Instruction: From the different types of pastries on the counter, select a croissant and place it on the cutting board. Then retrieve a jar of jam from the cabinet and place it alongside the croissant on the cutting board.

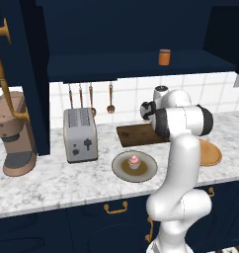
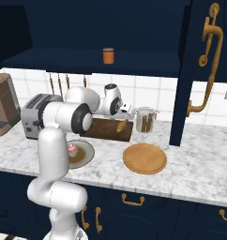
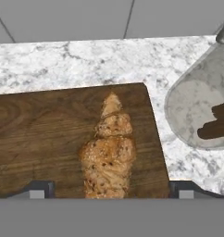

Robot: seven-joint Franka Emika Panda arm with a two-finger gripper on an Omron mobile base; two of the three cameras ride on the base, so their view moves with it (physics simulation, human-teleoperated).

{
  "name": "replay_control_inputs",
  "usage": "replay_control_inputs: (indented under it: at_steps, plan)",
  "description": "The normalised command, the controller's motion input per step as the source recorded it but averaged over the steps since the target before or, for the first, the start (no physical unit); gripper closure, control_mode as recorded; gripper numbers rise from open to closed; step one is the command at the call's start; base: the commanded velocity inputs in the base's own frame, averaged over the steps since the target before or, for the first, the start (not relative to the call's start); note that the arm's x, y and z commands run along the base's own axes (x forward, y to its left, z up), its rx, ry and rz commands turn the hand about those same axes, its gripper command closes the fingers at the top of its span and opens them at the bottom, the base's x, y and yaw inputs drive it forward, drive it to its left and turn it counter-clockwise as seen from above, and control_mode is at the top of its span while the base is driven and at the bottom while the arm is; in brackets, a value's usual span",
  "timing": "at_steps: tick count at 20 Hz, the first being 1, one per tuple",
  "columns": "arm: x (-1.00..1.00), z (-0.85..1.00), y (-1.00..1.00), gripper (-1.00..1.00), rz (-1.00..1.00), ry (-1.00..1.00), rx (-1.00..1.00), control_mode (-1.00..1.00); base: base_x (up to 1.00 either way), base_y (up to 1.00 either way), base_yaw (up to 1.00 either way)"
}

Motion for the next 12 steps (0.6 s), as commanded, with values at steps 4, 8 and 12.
replay_control_inputs:
  at_steps: [4, 8, 12]
  plan:
    - [-0.18, 0.31, -0.05, -1.0, 0.0, -0.11, 0.0, -1.0, 0.0, 0.0, 0.0]
    - [-0.72, 0.0, 0.0, -1.0, -0.01, -0.06, 0.0, -1.0, 0.0, 0.0, 0.0]
    - [-0.69, 0.01, 0.0, -1.0, -0.01, -0.11, 0.0, -1.0, 0.0, 0.0, 0.0]
